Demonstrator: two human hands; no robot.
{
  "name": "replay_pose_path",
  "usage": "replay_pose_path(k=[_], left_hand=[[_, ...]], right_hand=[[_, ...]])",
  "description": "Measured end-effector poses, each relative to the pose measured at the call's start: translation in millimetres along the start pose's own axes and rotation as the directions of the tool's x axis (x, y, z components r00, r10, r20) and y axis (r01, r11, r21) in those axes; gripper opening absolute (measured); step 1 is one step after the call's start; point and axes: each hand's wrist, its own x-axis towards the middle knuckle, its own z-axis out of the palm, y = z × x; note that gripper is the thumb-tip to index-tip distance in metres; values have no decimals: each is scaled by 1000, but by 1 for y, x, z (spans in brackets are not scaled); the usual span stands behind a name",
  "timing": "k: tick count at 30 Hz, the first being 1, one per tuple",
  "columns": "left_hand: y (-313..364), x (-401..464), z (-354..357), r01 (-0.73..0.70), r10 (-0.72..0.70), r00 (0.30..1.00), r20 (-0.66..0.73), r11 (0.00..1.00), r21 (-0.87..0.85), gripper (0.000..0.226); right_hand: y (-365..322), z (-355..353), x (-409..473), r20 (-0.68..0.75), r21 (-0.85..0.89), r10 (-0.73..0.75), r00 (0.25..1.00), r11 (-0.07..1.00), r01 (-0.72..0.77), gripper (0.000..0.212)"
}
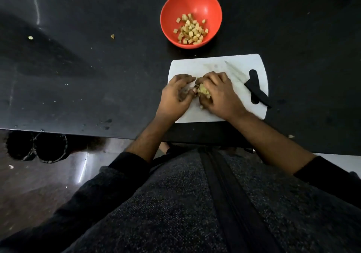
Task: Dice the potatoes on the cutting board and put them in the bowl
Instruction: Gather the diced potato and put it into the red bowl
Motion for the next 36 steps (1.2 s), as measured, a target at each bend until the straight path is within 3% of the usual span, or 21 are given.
replay_pose_path(k=[5,9,12,16,23,31,33,34,36], left_hand=[[4,2,1,-24,8,996,92,983,180,37],[7,5,0,-5,-5,998,55,984,179,34],[8,4,2,24,-32,998,51,987,158,35],[10,2,4,48,-51,998,24,994,99,36],[15,2,8,2,-8,999,52,994,109,36],[17,4,12,9,-12,1000,26,993,115,38],[20,5,11,-13,11,1000,24,994,113,39],[22,6,11,-26,24,1000,18,994,104,39],[28,8,11,-48,48,999,-6,997,55,37]], right_hand=[[-2,-3,8,-8,123,55,998,991,-54,28],[3,-19,15,10,274,165,986,948,-161,41],[7,-31,17,116,292,160,980,938,-187,48],[9,-42,9,205,437,177,963,864,-252,47],[12,-49,-4,7,352,342,940,878,-323,25],[7,-51,3,-15,436,405,914,825,-359,18],[4,-54,2,10,620,492,870,680,-392,18],[2,-58,2,51,748,558,828,528,-402,18],[-5,-68,2,251,924,641,725,66,-378,23]])
